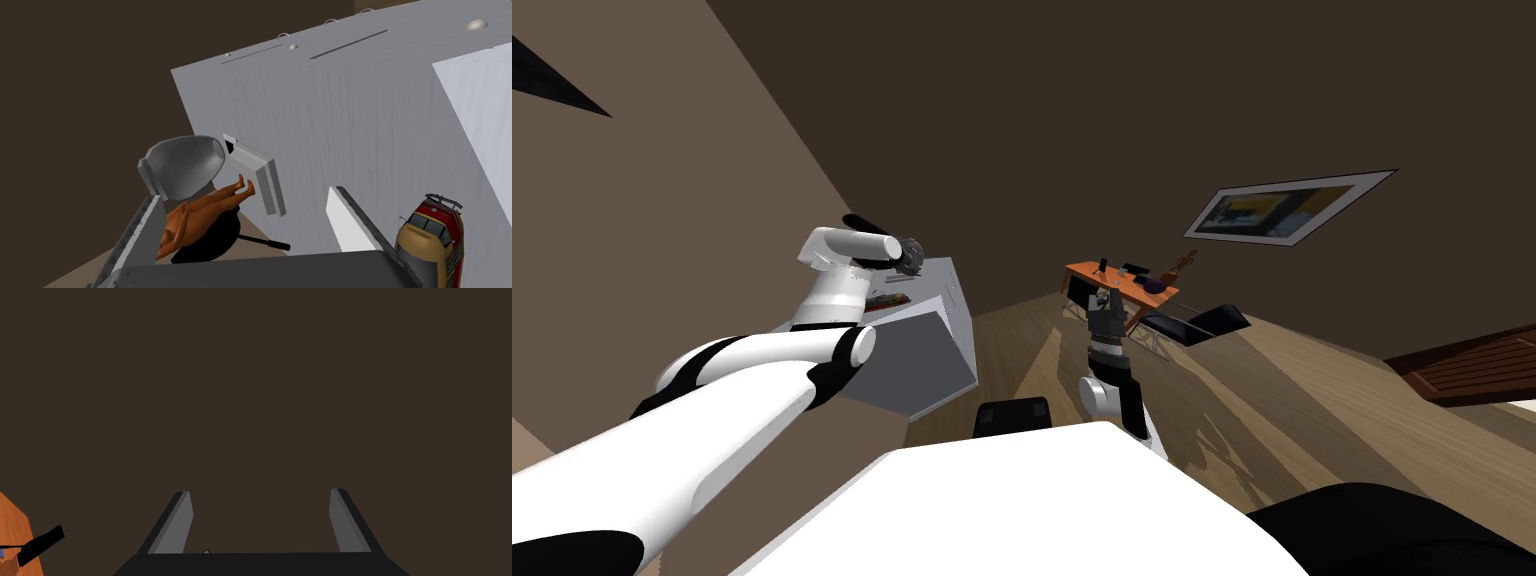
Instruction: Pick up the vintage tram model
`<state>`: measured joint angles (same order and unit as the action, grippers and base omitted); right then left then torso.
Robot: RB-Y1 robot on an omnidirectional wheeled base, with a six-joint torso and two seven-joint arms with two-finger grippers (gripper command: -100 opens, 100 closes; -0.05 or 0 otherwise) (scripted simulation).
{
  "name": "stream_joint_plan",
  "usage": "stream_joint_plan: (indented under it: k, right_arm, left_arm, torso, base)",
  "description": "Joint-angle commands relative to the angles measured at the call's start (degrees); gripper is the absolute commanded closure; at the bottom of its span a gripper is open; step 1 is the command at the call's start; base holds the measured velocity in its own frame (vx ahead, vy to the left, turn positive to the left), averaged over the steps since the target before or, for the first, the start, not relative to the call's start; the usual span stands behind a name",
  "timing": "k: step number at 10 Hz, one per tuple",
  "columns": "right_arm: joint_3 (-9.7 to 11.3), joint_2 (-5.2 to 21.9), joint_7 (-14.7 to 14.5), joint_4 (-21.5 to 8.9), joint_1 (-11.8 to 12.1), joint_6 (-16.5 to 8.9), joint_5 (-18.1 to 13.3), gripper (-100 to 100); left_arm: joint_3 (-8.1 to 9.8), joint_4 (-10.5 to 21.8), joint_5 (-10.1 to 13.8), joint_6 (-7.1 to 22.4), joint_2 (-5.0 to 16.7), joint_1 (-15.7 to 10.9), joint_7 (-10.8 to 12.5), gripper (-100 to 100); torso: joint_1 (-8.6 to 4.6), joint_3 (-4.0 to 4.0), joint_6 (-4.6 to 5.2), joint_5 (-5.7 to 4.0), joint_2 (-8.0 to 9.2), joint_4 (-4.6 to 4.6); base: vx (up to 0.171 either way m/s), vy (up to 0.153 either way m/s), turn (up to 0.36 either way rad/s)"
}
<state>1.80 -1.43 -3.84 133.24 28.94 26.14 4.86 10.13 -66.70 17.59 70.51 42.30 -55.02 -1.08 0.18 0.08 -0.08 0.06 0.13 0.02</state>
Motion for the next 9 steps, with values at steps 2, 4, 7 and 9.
stream_joint_plan:
  k: [2,4,7,9]
  right_arm:
    - [0.0,0.0,0.0,0.0,0.0,0.0,0.0,0]
    - [0.0,0.0,0.0,0.0,0.0,0.0,0.0,0]
    - [0.0,0.0,0.0,0.0,0.0,0.0,0.0,0]
    - [0.0,0.0,0.0,0.0,0.0,0.0,0.0,0]
  left_arm:
    - [0.20,4.8,1.1,4.3,2.3,-3.9,-0.8,-100]
    - [0.20,6.8,1.1,6.3,2.3,-4.0,-0.8,-100]
    - [0.34,10.6,1.7,9.7,3.7,-6.2,-1.2,-100]
    - [0.44,14.2,2.4,12.9,5.0,-8.2,-1.6,-100]
  torso:
    - [0.03,0.00,-0.01,0.02,0.00,-0.01]
    - [0.08,0.00,-0.02,0.04,0.00,-0.01]
    - [0.06,-0.04,-0.01,0.04,-0.06,-0.02]
    - [0.05,-0.04,-0.01,0.02,-0.07,-0.02]
  base:
    - [-0.031,0.046,-0.026]
    - [-0.018,0.037,-0.003]
    - [-0.011,0.038,-0.012]
    - [-0.007,0.050,-0.013]
